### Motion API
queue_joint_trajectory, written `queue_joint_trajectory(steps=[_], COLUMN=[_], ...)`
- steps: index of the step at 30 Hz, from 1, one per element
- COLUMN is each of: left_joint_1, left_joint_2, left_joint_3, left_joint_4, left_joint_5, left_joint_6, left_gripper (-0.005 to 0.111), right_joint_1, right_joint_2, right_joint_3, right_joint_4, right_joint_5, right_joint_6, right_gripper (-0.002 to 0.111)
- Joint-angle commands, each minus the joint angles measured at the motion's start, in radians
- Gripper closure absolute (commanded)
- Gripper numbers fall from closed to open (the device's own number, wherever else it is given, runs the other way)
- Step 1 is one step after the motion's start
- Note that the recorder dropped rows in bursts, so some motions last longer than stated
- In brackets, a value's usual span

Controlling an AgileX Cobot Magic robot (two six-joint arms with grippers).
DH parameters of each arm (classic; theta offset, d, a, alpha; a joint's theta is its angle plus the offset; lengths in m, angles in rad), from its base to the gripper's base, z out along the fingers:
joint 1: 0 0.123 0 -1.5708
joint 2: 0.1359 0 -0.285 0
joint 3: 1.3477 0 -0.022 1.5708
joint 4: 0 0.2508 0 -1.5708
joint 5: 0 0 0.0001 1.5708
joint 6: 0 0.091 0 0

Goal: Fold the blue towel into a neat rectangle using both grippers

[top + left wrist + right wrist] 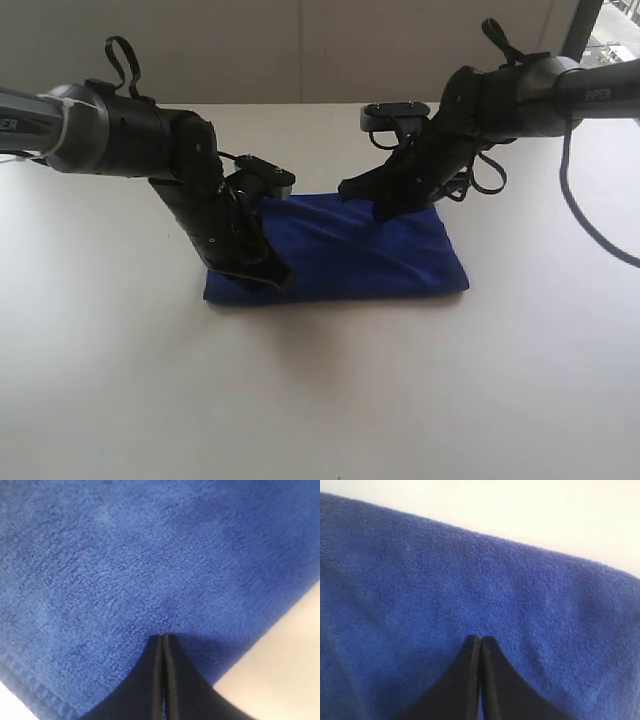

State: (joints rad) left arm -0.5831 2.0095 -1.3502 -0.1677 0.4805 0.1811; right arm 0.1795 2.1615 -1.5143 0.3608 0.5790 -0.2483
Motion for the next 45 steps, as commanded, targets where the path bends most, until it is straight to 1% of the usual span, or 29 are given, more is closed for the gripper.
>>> queue_joint_trajectory(steps=[1,4,7,11,17,19,20,23,25,27,31,33,38,45], left_joint_1=[0.002,0.002,0.002,0.002,0.002,0.002,0.002,0.002,0.002,0.002,0.002,0.002,0.002,0.002], left_joint_2=[0.013,0.013,0.013,0.004,-0.102,-0.107,-0.106,-0.064,-0.016,0.018,0.022,0.014,0.011,0.011], left_joint_3=[0.025,0.025,0.025,0.024,0.021,0.021,0.021,0.023,0.023,0.023,0.023,0.023,0.023,0.023], left_joint_4=[-0.009,-0.009,0.011,0.047,0.056,0.056,0.056,0.056,0.056,0.058,0.060,0.088,0.140,0.154], left_joint_5=[0.063,0.082,0.152,0.155,0.026,-0.015,-0.026,-0.122,-0.148,-0.129,-0.028,0.026,0.097,0.115], left_joint_6=[0.006,0.012,0.052,0.082,0.083,0.083,0.083,0.081,0.081,0.081,0.081,0.085,0.085,0.085], left_gripper=[0.107,0.107,0.107,0.107,0.107,0.107,0.107,0.107,0.107,0.107,0.107,0.107,0.107,0.107], right_joint_1=[-0.004,-0.004,-0.004,-0.004,-0.004,-0.002,-0.002,-0.002,-0.002,-0.002,-0.002,-0.002,-0.002,-0.002], right_joint_2=[0.029,0.053,0.069,0.068,0.059,0.045,0.038,0.032,0.032,0.032,0.032,0.032,0.032,0.032], right_joint_3=[-0.001,-0.001,-0.001,-0.001,-0.001,-0.001,-0.001,-0.001,-0.001,-0.001,-0.001,-0.001,-0.001,-0.001], right_joint_4=[0.002,0.000,-0.002,-0.002,0.007,0.010,0.010,0.032,0.034,0.034,0.034,0.034,0.032,0.032], right_joint_5=[-0.021,-0.028,-0.039,-0.050,-0.044,-0.048,-0.048,-0.055,-0.058,-0.056,-0.056,-0.058,-0.058,-0.064], right_joint_6=[-0.012,-0.012,-0.012,-0.012,-0.012,-0.012,-0.012,-0.012,-0.012,-0.012,-0.012,-0.011,0.000,0.008], right_gripper=[0.108,0.108,0.108,0.108,0.108,0.108,0.108,0.108,0.108,0.108,0.108,0.108,0.108,0.108])
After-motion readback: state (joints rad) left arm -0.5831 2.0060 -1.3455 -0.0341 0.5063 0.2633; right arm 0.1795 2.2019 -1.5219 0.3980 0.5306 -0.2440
